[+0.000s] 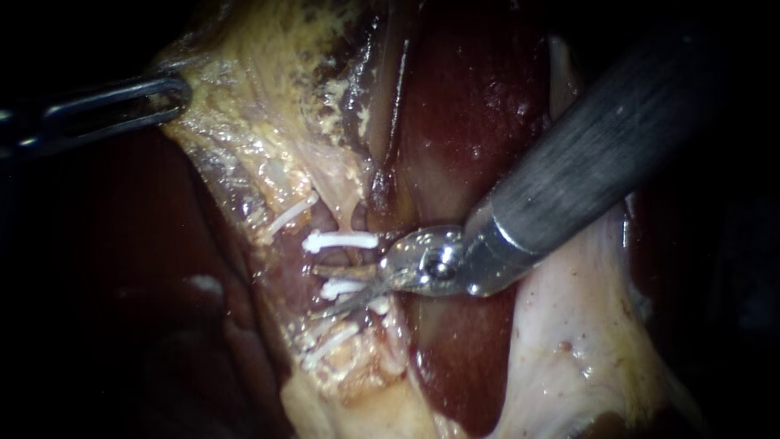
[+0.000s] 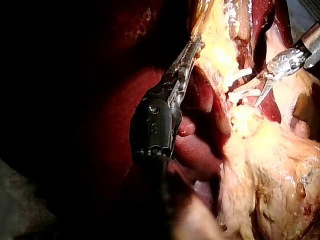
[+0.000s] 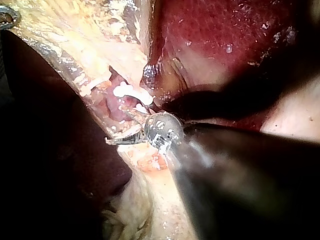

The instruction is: Go to the cutting position right tube

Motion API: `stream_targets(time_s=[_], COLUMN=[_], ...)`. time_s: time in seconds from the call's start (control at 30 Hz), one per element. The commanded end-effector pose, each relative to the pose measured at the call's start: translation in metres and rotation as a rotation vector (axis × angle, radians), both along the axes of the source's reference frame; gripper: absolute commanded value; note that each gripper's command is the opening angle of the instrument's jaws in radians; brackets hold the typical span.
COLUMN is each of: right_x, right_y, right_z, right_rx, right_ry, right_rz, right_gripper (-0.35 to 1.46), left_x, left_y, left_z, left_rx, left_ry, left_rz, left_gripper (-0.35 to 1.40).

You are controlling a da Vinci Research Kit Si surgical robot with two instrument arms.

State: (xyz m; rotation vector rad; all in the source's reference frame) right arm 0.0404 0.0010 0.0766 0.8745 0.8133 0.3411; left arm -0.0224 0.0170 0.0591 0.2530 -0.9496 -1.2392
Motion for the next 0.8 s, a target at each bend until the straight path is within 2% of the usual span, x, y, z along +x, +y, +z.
stream_targets(time_s=[0.03,0.17,0.37,0.5,0.6,0.8], right_x=[0.0001,-0.0001,-0.0031,-0.0054,-0.0059,-0.0057], right_y=[0.0,-0.0001,-0.0004,0.0003,0.001,0.001], right_z=[-0.0001,-0.0002,-0.0018,-0.0038,-0.0047,-0.0041], right_rx=[-0.001,0.003,0.05,0.063,0.059,0.061], right_ry=[-0.001,-0.002,-0.041,-0.061,-0.066,-0.07], right_rz=[-0.001,-0.001,0.033,0.06,0.073,0.078], right_gripper=[0.88,0.88,0.88,0.88,0.88,0.89], left_x=[0.0,0.0,0.0001,0.0001,0.0001,0.0], left_y=[0.0,0.0,-0.0001,-0.0001,-0.0001,-0.0001], left_z=[0.0,0.0,0.0,0.0,0.0,-0.0001], left_rx=[-0.001,0.001,0.001,0.001,0.001,0.001], left_ry=[0.0,0.002,0.002,0.002,0.002,0.0], left_rz=[0.0,0.001,0.002,0.002,0.002,0.003], left_gripper=[-0.35,-0.35,-0.35,-0.35,-0.35,-0.35])
